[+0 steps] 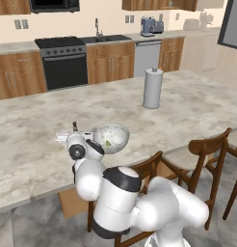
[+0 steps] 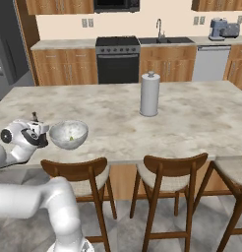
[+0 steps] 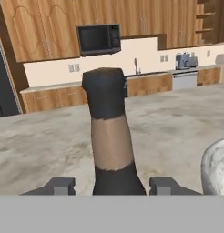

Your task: There is a bowl on the dining counter. Grab a lemon wedge from the fridge and place it in the bowl. Then get the liquor bottle and glass cup from the cabinet and place them next to the bowl.

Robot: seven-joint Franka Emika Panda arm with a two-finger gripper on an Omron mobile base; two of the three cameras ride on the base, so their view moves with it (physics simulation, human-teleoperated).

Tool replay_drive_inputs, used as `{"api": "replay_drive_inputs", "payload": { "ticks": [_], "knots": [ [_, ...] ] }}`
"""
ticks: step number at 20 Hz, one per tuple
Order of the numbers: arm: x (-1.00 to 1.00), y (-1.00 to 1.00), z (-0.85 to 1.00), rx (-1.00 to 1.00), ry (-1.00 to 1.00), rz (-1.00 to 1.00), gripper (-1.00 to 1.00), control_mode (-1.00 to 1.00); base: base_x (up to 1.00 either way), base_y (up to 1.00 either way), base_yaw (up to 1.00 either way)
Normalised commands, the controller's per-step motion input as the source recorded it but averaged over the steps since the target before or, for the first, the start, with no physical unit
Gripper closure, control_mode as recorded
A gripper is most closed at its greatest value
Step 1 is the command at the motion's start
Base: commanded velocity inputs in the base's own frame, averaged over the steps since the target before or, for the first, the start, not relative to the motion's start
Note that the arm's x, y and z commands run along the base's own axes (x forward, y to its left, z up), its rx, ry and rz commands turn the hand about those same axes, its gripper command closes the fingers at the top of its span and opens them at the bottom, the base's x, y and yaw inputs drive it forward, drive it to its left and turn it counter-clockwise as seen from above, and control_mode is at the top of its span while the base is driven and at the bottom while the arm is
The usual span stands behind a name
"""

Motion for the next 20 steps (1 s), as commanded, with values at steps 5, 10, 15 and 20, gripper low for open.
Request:
{"api": "replay_drive_inputs", "payload": {
  "ticks": [5,10,15,20],
  "knots": [
    [-0.13,-0.01,0.50,0.02,-0.09,-0.02,-1.00,-1.00,0.00,0.00,0.00],
    [-0.20,0.00,0.92,0.06,-0.17,-0.02,-1.00,-1.00,0.00,0.00,0.00],
    [-0.35,-0.01,1.00,0.11,-0.19,0.00,-1.00,-1.00,0.00,0.00,0.00],
    [-0.67,-0.22,1.00,0.15,-0.07,0.00,-1.00,-1.00,0.00,0.00,0.00]
  ]
}}
